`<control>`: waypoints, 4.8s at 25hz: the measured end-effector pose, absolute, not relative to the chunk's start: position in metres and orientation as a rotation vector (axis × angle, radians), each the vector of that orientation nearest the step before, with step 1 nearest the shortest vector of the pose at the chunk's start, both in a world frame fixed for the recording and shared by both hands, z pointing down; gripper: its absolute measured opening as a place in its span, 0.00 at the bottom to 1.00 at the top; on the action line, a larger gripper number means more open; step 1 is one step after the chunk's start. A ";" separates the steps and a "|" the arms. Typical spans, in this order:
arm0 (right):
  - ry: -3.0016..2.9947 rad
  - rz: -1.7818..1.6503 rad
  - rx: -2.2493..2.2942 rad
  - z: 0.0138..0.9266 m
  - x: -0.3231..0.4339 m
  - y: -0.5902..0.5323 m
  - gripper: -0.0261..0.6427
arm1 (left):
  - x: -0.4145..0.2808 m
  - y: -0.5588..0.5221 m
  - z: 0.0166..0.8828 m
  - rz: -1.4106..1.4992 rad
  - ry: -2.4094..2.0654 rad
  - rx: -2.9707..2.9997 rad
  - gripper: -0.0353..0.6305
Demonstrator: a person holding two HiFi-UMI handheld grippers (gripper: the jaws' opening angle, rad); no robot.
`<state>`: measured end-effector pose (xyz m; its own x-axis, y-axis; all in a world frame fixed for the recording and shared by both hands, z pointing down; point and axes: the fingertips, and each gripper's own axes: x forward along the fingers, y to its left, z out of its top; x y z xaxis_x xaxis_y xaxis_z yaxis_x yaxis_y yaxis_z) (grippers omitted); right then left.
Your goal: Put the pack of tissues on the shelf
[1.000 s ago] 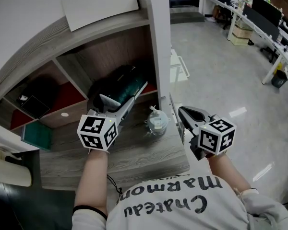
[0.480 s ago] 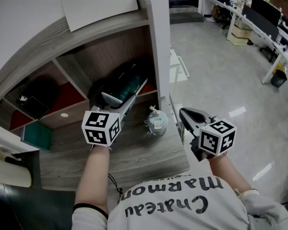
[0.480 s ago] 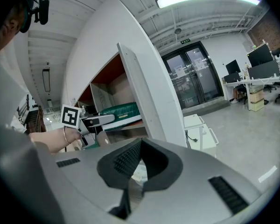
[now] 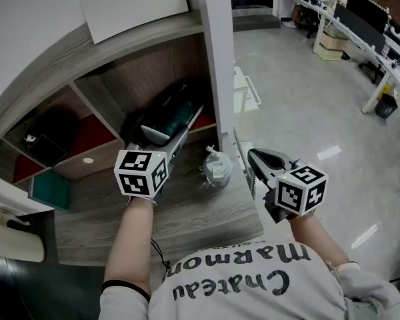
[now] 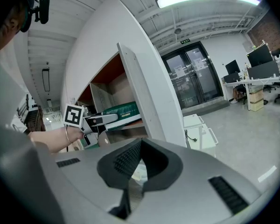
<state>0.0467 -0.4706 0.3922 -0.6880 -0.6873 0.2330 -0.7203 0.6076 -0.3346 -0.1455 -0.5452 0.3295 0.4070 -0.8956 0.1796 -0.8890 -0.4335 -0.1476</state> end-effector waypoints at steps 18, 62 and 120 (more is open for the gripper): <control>-2.737 0.651 1.225 0.397 0.053 -0.475 0.06 | -0.142 -0.560 0.332 -0.326 1.654 -2.644 0.71; -2.748 0.653 1.170 0.399 0.053 -0.477 0.06 | -0.140 -0.557 0.334 -0.456 1.702 -2.507 0.71; -2.691 0.657 1.105 0.415 0.026 -0.481 0.06 | -0.146 -0.533 0.294 -0.105 1.482 -2.583 0.71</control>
